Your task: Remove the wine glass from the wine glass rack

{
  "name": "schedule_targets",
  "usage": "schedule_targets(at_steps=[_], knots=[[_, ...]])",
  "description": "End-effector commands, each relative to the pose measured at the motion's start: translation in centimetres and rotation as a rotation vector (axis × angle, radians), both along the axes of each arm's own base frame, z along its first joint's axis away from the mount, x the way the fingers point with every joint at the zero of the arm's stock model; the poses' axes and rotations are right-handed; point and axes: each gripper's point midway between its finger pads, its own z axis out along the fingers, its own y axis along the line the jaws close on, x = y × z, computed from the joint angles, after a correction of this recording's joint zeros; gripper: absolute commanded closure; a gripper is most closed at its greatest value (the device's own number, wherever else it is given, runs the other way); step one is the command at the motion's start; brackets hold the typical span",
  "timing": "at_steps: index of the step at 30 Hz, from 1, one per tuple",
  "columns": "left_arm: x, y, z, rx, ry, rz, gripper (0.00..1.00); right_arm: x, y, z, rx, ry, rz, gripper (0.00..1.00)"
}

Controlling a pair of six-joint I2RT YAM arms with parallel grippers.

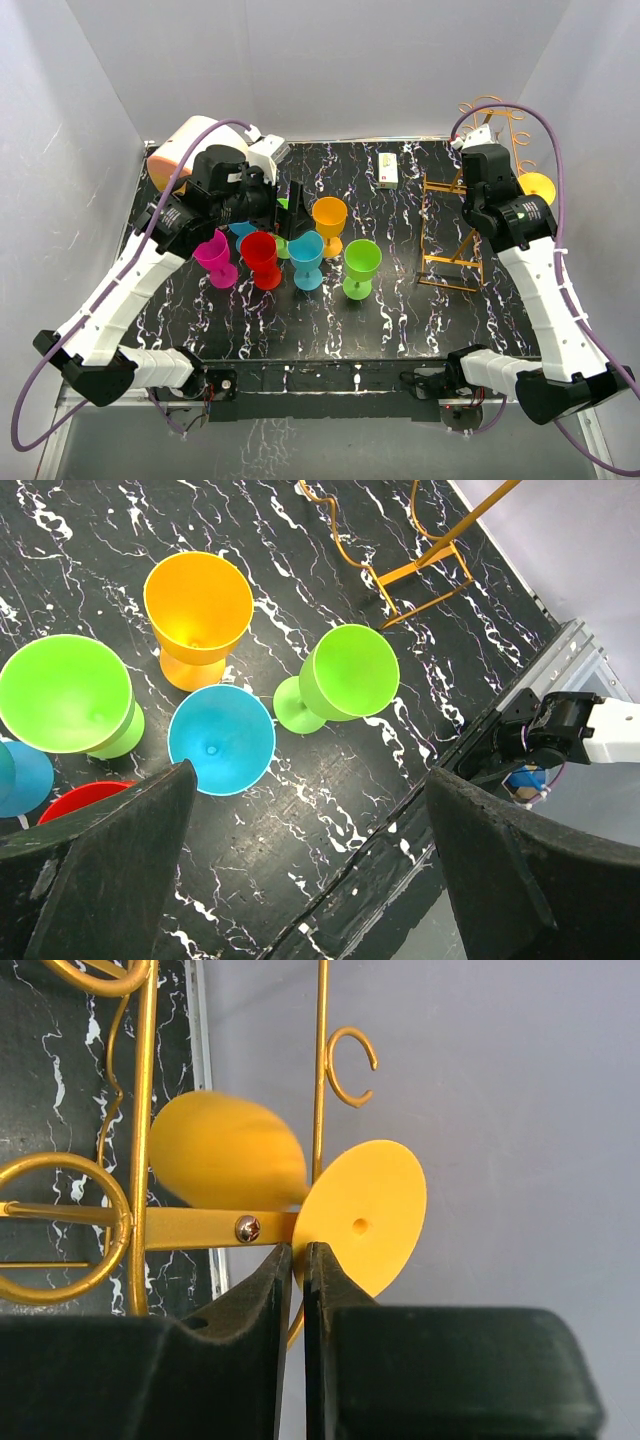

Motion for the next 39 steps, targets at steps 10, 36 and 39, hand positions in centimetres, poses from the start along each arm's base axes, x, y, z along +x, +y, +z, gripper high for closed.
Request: schedule_targets(at_steps=[10, 36, 39], knots=[[0.0, -0.1, 1.6, -0.02, -0.032, -0.006, 0.03, -0.4, -0.3, 3.0, 0.0, -0.097, 0.017, 1.0], [0.2, -0.4, 1.8, -0.036, -0.022, 0.003, 0.03, -1.4, -0.9, 6.6, -0.025, -0.205, 0.008, 1.0], [0.2, -0.4, 1.8, -0.038, -0.022, 0.002, 0.03, -1.5, -1.0, 6.8, -0.034, -0.205, 0.004, 1.0]])
